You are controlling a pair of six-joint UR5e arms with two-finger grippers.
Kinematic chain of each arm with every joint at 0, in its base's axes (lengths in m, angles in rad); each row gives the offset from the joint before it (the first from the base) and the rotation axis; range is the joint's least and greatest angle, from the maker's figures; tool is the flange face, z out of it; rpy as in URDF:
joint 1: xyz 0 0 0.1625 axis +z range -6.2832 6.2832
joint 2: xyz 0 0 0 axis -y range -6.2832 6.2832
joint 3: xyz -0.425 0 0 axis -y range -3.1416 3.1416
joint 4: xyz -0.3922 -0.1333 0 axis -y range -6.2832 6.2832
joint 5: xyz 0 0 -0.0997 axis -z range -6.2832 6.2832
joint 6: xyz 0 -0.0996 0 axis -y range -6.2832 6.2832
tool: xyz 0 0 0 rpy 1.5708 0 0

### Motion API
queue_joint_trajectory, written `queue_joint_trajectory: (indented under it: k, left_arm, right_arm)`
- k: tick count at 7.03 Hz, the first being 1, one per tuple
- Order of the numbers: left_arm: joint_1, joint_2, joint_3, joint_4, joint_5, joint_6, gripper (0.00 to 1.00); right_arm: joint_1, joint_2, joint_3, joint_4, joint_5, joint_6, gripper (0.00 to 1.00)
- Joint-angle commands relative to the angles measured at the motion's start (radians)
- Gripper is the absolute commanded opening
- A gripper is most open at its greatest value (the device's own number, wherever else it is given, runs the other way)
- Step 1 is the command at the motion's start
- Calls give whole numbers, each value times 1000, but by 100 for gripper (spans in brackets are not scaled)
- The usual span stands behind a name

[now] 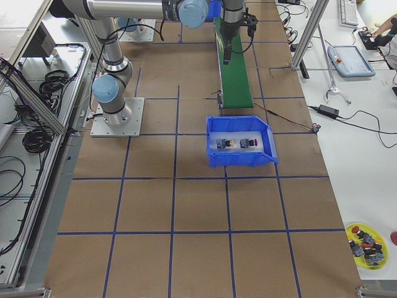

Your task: Transport two buttons from left to right

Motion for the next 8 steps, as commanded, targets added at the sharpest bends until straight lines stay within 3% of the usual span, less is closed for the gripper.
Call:
queue_joint_trajectory:
  k: [1,4,8]
  left_arm:
    - [0,-1,2,0,0,0,100]
    - [0,-1,4,0,-2,0,100]
    - [0,-2,4,0,-2,0,100]
  right_arm:
    - [31,-58,69,-3,6,36,100]
    - [135,-53,86,-4,1,53,100]
    - [168,-59,149,-68,-51,75,100]
